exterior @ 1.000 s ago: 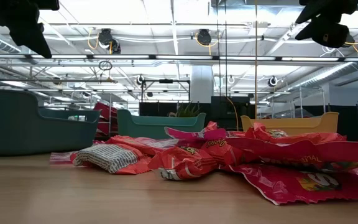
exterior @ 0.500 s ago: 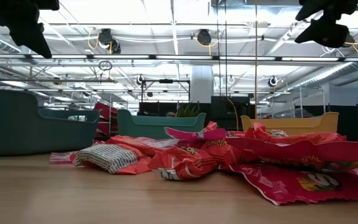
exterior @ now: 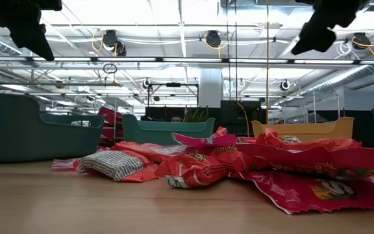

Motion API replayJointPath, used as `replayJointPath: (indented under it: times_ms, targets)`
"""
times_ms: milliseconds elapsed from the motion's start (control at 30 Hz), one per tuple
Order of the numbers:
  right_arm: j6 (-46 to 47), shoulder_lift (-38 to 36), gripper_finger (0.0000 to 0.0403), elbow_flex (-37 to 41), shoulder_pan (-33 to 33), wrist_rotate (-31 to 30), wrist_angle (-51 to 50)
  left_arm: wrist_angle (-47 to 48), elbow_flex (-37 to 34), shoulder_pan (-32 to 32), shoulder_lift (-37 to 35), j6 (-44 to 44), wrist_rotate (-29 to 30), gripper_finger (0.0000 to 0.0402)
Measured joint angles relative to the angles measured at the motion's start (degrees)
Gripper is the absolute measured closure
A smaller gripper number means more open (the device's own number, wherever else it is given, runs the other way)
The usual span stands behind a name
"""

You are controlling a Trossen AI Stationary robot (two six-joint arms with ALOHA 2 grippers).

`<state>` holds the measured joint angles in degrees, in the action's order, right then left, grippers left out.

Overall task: Sort candy
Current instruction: Put the red candy into the yellow bin

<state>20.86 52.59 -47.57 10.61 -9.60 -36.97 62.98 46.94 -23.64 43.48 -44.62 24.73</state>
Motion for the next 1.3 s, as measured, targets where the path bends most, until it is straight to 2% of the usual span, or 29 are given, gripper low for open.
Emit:
replayJointPath:
  times_ms: [533, 1067, 1300]
  targets:
    - [-3.2, 19.8, 0.0177, 0.0, -1.7, -0.8, 13.2, -1.9, 0.0, 0.0, 0.0, 0.2, -0.2, 0.0304]
    - [-3.6, 33.7, 0.0177, 0.0, -5.1, 1.2, 20.3, -15.5, 0.2, 0.0, -0.6, 14.0, -0.5, 0.0304]
    - [-4.4, 36.5, 0.0177, 0.0, -7.2, 1.1, 21.7, -15.0, 4.5, 0.0, -1.7, 16.8, -0.5, 0.0304]
